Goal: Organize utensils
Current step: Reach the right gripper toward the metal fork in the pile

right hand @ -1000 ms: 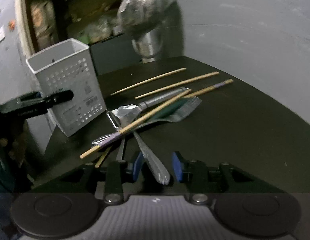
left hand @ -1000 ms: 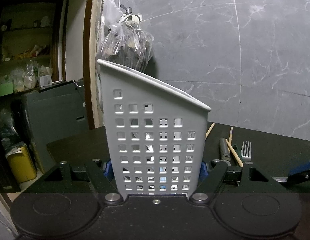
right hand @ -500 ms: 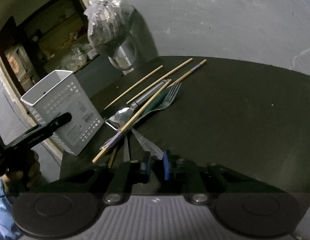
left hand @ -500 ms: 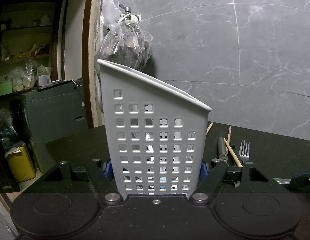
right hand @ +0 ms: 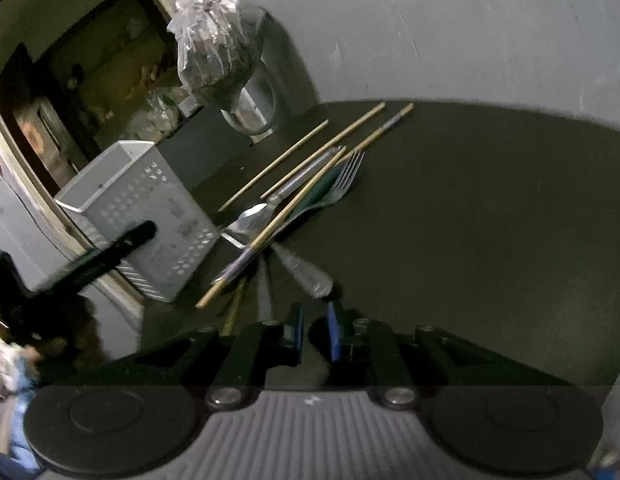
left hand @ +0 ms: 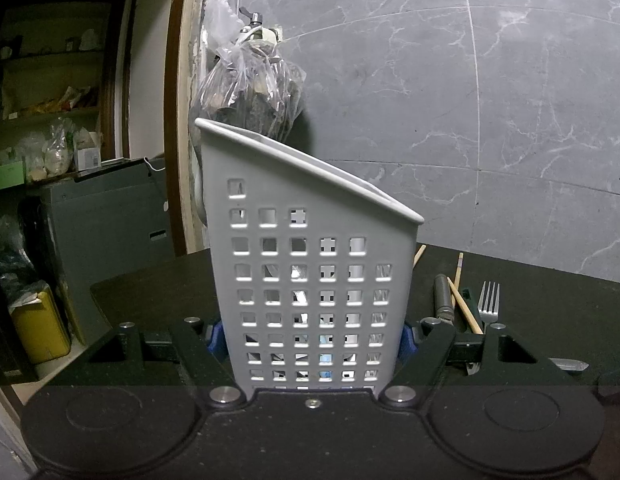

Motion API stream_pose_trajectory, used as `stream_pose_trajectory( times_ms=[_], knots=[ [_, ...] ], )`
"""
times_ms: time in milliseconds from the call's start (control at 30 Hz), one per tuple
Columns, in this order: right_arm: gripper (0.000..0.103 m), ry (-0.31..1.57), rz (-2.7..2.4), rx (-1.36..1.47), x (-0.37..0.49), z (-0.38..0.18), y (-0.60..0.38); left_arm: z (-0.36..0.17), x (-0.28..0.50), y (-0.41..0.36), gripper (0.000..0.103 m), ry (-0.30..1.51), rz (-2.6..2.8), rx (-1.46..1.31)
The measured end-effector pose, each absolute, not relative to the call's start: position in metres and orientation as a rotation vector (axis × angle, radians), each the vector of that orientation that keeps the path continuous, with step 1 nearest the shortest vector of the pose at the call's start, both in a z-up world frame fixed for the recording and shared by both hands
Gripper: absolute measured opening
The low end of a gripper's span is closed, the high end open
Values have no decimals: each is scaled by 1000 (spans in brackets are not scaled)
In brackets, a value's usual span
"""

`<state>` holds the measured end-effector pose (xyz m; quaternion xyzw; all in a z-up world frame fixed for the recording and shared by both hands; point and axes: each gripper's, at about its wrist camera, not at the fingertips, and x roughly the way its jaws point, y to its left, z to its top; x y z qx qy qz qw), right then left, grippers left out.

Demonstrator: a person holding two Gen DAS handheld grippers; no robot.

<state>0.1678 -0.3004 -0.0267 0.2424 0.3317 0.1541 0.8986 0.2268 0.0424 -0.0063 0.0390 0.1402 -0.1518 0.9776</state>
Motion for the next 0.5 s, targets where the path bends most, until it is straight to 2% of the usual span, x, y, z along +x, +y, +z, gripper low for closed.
stream_pose_trajectory(
  times_ms=[500],
  knots=[
    [14,648,202,561,221,-30,-297,-7,228,43,76,281,-312,79]
  ],
)
